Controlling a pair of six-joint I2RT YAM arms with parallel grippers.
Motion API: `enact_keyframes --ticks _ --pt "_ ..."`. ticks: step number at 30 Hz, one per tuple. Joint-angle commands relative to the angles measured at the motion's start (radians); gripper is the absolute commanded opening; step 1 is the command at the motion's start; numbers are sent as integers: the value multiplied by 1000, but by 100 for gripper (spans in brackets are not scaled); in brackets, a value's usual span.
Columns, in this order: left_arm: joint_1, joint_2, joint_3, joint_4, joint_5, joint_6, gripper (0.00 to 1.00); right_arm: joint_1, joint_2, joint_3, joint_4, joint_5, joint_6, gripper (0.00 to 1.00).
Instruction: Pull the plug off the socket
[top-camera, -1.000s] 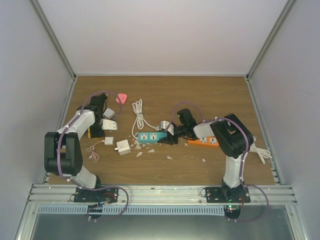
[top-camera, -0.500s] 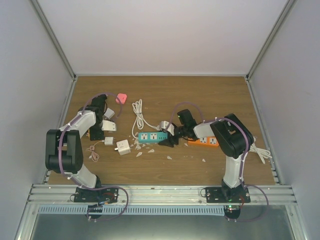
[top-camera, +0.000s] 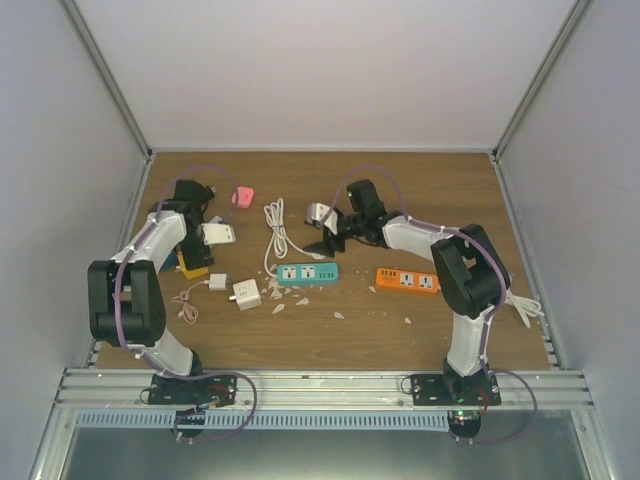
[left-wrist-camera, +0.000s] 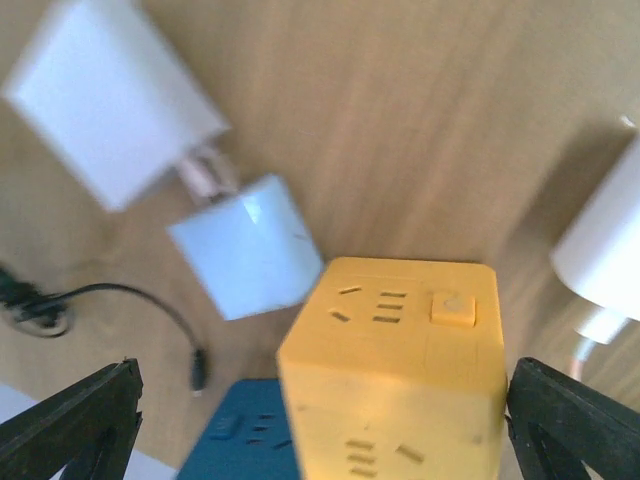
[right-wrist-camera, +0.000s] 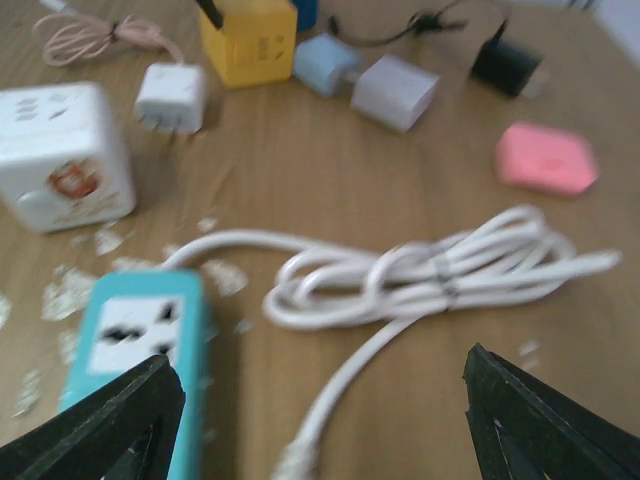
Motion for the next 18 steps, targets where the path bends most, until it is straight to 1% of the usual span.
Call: enact_keyframes --ticks 1,4,7,12,14,18 --pt "46 -3 136 -9 195 -127 99 -1 65 155 -107 32 -61 77" --pt "59 -12 175 15 272 -180 99 15 120 251 -136 50 -70 76" --pt "59 -40 174 45 324 -207 99 43 176 331 -164 72 -75 75" --pt "61 -65 157 91 360 -239 99 106 270 428 -173 123 -76 72" --pt "61 -72 148 91 380 -244 99 129 314 465 -178 146 -79 70" --pt "60 -86 119 101 391 -250 99 158 387 538 -173 186 -66 61"
